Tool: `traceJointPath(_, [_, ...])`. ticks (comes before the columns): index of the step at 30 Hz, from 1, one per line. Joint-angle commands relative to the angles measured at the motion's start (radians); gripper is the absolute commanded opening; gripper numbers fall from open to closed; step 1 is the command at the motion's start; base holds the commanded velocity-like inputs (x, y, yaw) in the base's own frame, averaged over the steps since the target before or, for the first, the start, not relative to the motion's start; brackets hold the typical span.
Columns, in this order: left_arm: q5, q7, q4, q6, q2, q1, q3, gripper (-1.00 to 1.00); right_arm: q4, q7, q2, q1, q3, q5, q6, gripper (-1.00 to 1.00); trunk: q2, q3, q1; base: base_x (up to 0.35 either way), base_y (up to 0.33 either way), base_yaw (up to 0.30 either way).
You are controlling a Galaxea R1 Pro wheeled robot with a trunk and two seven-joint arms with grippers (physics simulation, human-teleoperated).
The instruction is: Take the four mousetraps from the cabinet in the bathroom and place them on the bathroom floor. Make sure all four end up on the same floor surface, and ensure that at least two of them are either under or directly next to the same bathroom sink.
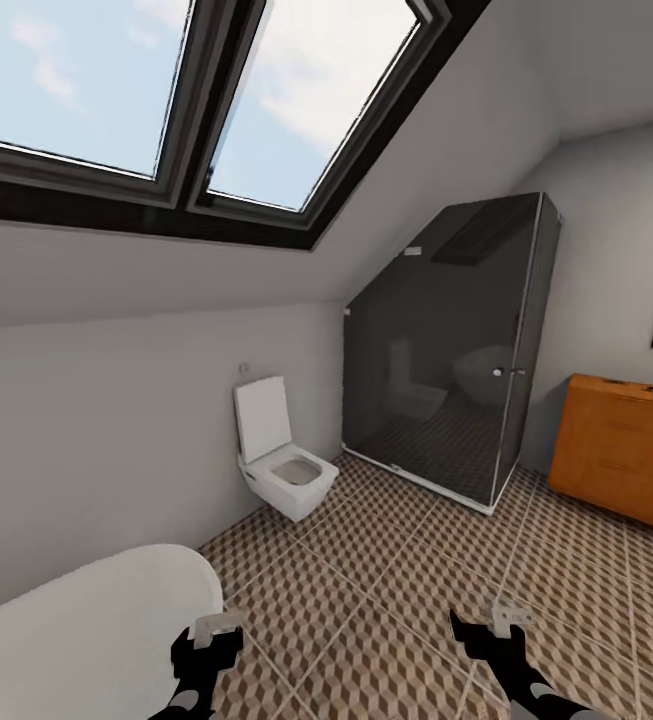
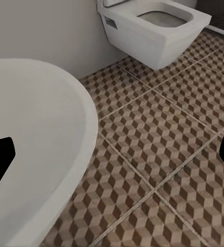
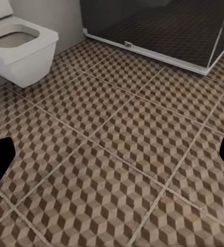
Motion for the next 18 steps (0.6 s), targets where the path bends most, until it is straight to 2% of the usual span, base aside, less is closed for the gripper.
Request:
traceJointPath(1, [0.008,0.004,0.001,-0.003,0.000,-0.001,-0.009,1.00,0.004,0.001,0.000,-0.002,-0.009,0.010,-0.006,1.00,-0.001,-0.001,0.000,0.000,0.000,-0.292])
traceJointPath(18, [0.008,0.004,0.001,-0.004,0.000,-0.001,-0.009,1.00,0.004,0.001,0.000,-0.001,-0.009,0.010,-0.005,1.00,-0.001,-0.002,0.000,0.000,0.000,-0.287])
